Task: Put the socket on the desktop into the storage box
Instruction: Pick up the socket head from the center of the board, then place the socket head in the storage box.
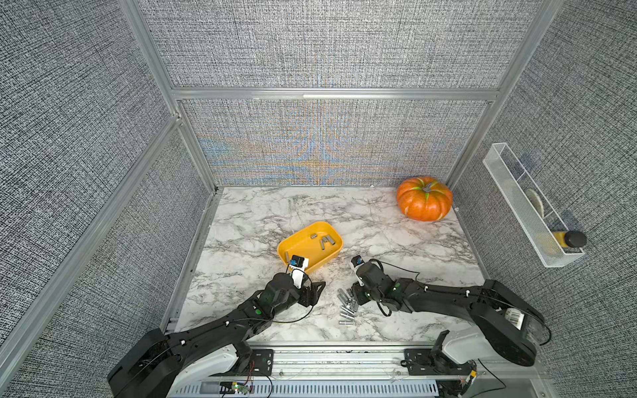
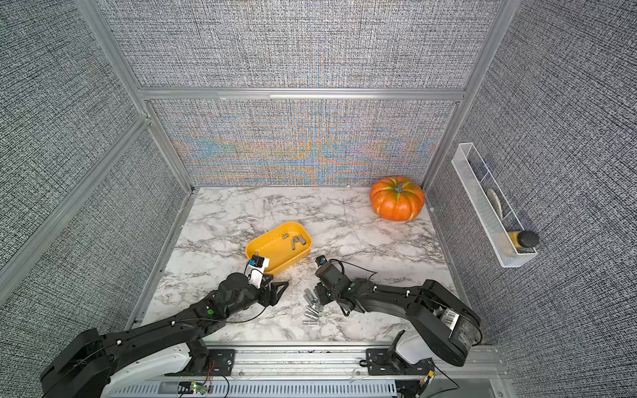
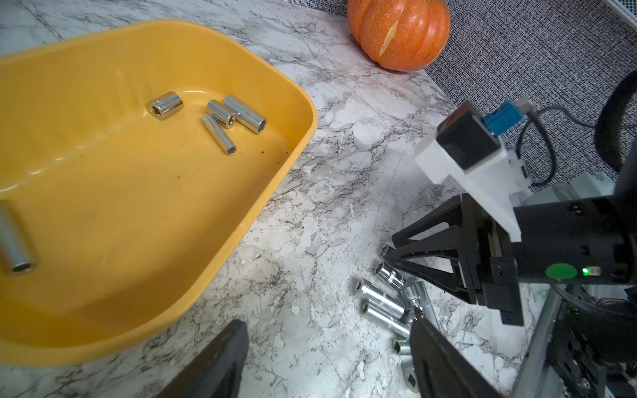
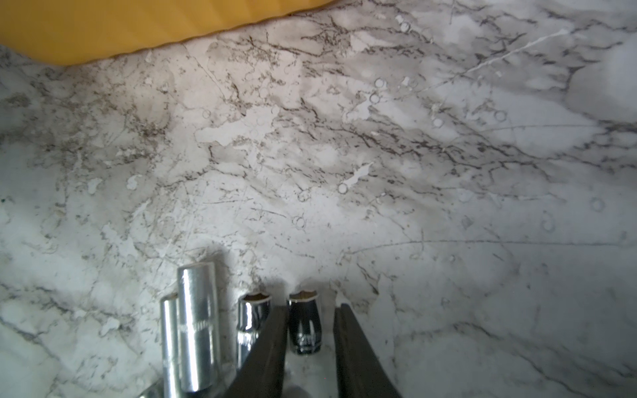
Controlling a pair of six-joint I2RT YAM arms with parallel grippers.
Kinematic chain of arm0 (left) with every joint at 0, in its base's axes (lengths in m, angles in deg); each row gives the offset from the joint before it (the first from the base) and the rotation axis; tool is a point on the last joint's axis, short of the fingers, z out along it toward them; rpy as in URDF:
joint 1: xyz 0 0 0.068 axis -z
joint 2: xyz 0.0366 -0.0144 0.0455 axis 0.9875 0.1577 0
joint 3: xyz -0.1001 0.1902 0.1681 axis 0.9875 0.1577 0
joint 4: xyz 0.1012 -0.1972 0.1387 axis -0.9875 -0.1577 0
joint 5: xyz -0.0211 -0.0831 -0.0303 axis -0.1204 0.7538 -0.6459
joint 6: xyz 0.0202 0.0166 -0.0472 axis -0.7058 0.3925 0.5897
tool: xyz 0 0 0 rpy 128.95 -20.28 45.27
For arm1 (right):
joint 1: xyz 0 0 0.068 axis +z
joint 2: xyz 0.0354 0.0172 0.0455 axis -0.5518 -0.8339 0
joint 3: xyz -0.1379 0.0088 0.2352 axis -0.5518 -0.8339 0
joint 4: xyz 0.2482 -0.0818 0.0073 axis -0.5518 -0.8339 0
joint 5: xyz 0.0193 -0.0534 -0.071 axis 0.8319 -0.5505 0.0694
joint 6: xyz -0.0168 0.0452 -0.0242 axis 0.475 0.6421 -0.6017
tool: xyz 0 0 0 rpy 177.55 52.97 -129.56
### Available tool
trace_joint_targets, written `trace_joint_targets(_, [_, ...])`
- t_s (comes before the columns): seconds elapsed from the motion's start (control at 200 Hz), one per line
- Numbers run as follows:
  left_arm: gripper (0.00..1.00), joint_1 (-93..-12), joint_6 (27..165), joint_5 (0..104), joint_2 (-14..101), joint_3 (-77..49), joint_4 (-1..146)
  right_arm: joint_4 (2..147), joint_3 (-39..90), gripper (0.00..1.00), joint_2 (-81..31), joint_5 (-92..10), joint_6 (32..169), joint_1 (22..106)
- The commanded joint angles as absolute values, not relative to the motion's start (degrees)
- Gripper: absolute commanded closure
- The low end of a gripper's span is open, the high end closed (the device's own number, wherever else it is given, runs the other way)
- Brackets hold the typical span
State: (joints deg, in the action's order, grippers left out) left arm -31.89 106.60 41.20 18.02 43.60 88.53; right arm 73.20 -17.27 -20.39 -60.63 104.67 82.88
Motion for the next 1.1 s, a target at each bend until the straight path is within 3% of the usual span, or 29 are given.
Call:
trace_joint_targets(0.0, [0.21,-31.71,105.93,41.55,18.72,43.03,89.39,72.8,-16.71,0.7,-21.24,-61.5,104.86,82.8])
trace_joint_targets(0.27, [0.21,-31.44,105.77,41.36,19.44,42.53,89.05,72.33,-16.6,0.72,-22.85,-61.6,104.97,81.77])
trace_joint_targets(0.505, [0.2,-31.21,106.2,37.42,19.05,41.66,86.28,69.65,-16.05,0.88,-22.06,-66.62,106.03,81.65])
trace_joint_targets(0.591, [0.2,-30.97,106.86,32.75,17.44,41.25,83.58,66.21,-14.72,0.96,-20.85,-72.28,107.33,82.13])
trace_joint_targets(0.776, [0.19,-30.82,108.32,27.69,11.87,42.59,81.32,53.41,-5.52,1.0,-17.76,-86.73,111.32,84.43])
trace_joint_targets(0.851, [0.19,-30.81,108.41,27.86,9.61,43.28,81.43,56.54,-1.07,1.0,-16.54,-82.86,110.59,84.38])
trace_joint_targets(0.981, [0.18,-30.87,108.42,28.15,7.21,43.55,80.97,74.84,-1.15,1.0,-17.01,-66.1,108.67,84.29])
trace_joint_targets(1.096, [0.18,-30.87,108.63,27.91,5.93,44.01,81.01,78.03,6.85,1.0,-25.51,-63.62,108.19,84.12])
